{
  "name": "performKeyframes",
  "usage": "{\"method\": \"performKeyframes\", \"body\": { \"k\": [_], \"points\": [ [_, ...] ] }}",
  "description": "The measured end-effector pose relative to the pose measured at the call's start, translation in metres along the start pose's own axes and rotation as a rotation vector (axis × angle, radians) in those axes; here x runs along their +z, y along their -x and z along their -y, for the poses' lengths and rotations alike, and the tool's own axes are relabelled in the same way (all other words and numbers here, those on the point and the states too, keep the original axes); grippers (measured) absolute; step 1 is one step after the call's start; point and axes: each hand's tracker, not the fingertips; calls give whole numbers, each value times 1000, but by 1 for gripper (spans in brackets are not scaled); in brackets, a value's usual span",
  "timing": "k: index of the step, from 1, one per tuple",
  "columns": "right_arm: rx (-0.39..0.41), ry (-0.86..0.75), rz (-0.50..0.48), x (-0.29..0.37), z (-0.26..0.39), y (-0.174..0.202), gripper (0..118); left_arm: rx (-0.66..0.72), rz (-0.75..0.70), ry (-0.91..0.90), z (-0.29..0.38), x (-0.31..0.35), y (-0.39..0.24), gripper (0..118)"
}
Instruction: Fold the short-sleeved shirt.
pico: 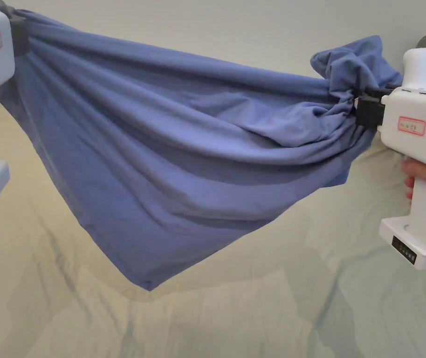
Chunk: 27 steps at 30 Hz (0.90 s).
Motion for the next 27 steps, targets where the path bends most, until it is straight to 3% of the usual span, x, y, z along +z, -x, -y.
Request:
{"method": "performKeyframes", "body": {
  "k": [9,15,21,23,27],
  "points": [
    [43,49,-24,-93,36,28,24,-51,-47,31,36,-62,1,2],
    [97,224,-85,-131,129,48,24,-80,-6,266,142,-75,3,2],
    [150,419,-169,-105,245,70,24,-138,44,521,273,-16,-5,2],
    [130,486,-209,-83,288,72,24,-141,66,626,314,18,-2,2],
    [172,551,-246,-26,342,80,24,-215,120,825,372,81,5,2]
  ]
}}
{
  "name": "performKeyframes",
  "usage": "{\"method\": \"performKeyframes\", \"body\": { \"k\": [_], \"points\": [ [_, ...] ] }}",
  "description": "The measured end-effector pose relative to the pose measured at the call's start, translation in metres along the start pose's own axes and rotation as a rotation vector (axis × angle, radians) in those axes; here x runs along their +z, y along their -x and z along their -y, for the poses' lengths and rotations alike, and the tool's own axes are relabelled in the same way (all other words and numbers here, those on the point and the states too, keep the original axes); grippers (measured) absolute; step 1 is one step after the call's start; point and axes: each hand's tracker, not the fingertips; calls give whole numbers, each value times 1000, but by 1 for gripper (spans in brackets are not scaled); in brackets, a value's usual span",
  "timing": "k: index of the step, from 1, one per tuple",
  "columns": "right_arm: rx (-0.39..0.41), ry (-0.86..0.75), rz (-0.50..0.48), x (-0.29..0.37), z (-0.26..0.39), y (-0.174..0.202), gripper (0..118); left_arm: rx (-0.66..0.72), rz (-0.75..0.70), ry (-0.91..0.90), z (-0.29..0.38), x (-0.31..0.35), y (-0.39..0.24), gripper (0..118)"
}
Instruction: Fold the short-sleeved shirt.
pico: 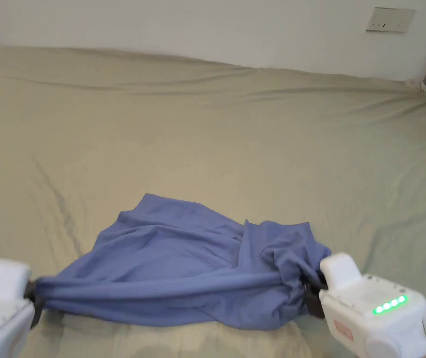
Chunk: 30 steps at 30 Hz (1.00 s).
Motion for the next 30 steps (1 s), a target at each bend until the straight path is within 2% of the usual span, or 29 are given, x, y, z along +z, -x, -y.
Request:
{"method": "performKeyframes", "body": {
  "k": [5,9,12,15,18,23,25,26,27,28,29,30],
  "points": [
    [-8,18,-13,42,46,20,23,-53,64,110,55,16,-6,2],
    [-25,68,-7,69,70,26,21,-63,76,142,70,30,-6,2],
    [-90,121,25,90,88,25,9,-75,77,153,77,46,-9,2],
    [-176,160,-7,105,107,22,8,-104,88,152,85,62,-17,2],
    [-180,174,11,117,115,26,6,-155,78,152,98,70,-25,2],
    [-252,235,25,134,110,24,5,-104,92,178,114,82,-23,2],
    [-325,299,2,135,110,20,5,-101,81,182,113,85,-22,2],
    [-334,309,-21,134,111,19,8,-98,83,184,112,86,-22,2],
    [-328,293,-7,134,112,19,24,-96,90,184,110,86,-22,3],
    [-340,291,51,137,111,20,73,-94,93,181,107,86,-22,8],
    [-345,287,88,142,108,17,103,-90,87,165,104,88,-23,21],
    [-352,282,104,146,106,13,114,-83,82,150,99,90,-24,46]
  ]
}}
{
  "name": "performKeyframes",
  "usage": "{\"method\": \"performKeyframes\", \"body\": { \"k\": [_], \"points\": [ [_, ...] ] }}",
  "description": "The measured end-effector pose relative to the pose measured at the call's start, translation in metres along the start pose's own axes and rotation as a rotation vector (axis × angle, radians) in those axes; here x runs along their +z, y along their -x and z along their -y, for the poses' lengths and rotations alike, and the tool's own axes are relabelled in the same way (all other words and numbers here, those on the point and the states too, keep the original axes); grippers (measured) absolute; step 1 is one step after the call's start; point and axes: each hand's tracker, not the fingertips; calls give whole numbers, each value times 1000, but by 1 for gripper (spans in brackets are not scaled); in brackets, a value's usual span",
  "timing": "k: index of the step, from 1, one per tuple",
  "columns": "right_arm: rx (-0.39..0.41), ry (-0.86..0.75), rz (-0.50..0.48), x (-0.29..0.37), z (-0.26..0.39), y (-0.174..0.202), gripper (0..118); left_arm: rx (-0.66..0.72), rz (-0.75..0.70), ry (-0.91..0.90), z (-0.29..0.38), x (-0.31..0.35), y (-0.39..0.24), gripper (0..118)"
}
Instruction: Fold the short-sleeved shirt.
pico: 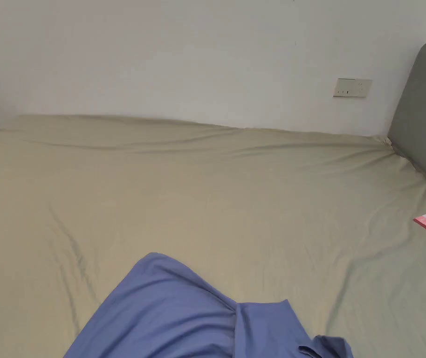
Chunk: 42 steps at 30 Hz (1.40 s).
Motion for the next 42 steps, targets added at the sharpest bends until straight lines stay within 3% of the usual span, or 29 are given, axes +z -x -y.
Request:
{"method": "performKeyframes", "body": {
  "k": [1,2,5,7,12,17,20,21,23,24,25,27,29,34,39,40,42],
  "points": [
    [-40,-30,-21,8,-2,-3,114,23,9,-25,-6,5,1,95],
    [-74,-90,-17,22,-8,-5,114,60,32,-58,-14,10,3,117],
    [-94,-221,24,67,-35,-10,114,129,89,-217,-44,35,5,113],
    [-62,-339,51,100,-54,-4,114,161,74,-281,-69,55,3,113],
    [25,-598,136,173,-93,31,114,284,86,-634,-127,123,-5,113],
    [104,-768,200,214,-105,74,113,302,-30,-943,-163,191,-22,113],
    [139,-804,205,223,-103,95,105,268,-77,-1010,-175,213,-33,100],
    [151,-811,199,223,-104,98,94,258,-88,-1022,-177,217,-38,85],
    [171,-820,183,225,-104,110,21,239,-101,-1033,-183,222,-46,36],
    [170,-829,182,224,-104,113,2,233,-102,-1035,-185,223,-49,18],
    [172,-844,194,222,-105,115,2,224,-96,-1037,-187,223,-51,7],
    [187,-844,177,221,-105,120,2,206,-81,-1030,-188,221,-57,1],
    [174,-846,158,219,-107,122,2,173,-66,-1002,-192,215,-63,0],
    [188,-853,214,209,-105,123,2,145,-36,-951,-195,191,-68,0],
    [177,-776,211,181,-101,112,2,81,5,-784,-199,130,-67,0],
    [170,-753,212,172,-100,108,2,68,14,-730,-201,110,-66,13],
    [152,-702,212,156,-99,100,2,59,34,-626,-206,70,-65,64]
  ]
}}
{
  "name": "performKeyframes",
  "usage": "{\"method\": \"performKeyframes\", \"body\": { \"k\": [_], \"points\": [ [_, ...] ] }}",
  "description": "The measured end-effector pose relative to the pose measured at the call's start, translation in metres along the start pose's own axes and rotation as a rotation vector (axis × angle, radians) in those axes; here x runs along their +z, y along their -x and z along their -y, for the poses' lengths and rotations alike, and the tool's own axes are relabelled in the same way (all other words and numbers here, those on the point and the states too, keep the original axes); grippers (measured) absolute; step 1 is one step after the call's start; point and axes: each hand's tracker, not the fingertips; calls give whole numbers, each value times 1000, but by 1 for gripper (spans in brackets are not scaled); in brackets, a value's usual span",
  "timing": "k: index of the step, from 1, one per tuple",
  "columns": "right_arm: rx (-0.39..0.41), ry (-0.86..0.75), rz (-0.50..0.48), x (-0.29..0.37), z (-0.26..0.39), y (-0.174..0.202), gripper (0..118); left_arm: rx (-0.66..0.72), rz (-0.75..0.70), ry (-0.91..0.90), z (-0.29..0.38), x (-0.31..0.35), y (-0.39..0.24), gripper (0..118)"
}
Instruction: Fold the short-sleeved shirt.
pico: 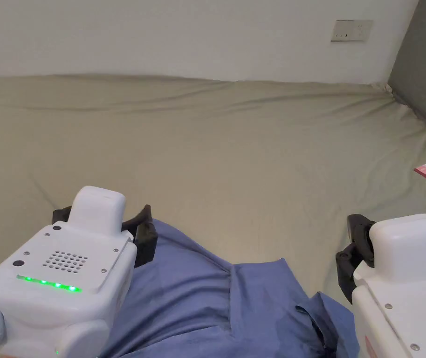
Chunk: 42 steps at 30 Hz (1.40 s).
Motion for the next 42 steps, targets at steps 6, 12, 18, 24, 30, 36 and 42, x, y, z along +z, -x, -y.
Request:
{"method": "performKeyframes", "body": {
  "k": [6,12,18,24,30,36,42],
  "points": [
    [-18,160,10,-38,40,-15,2,6,59,283,42,-132,15,118],
    [-32,275,17,-60,66,-28,2,-17,38,363,49,-255,31,117],
    [-45,349,16,-74,81,-34,2,4,64,531,66,-314,28,109],
    [-41,393,8,-74,86,-39,2,55,127,540,68,-315,20,71],
    [-63,460,-12,-67,84,-46,6,-50,142,476,46,-284,9,1],
    [-78,586,-130,-51,86,-35,115,-57,122,394,28,-238,14,1],
    [-42,792,-145,-95,150,-7,115,-102,115,342,25,-207,15,1]
  ]
}}
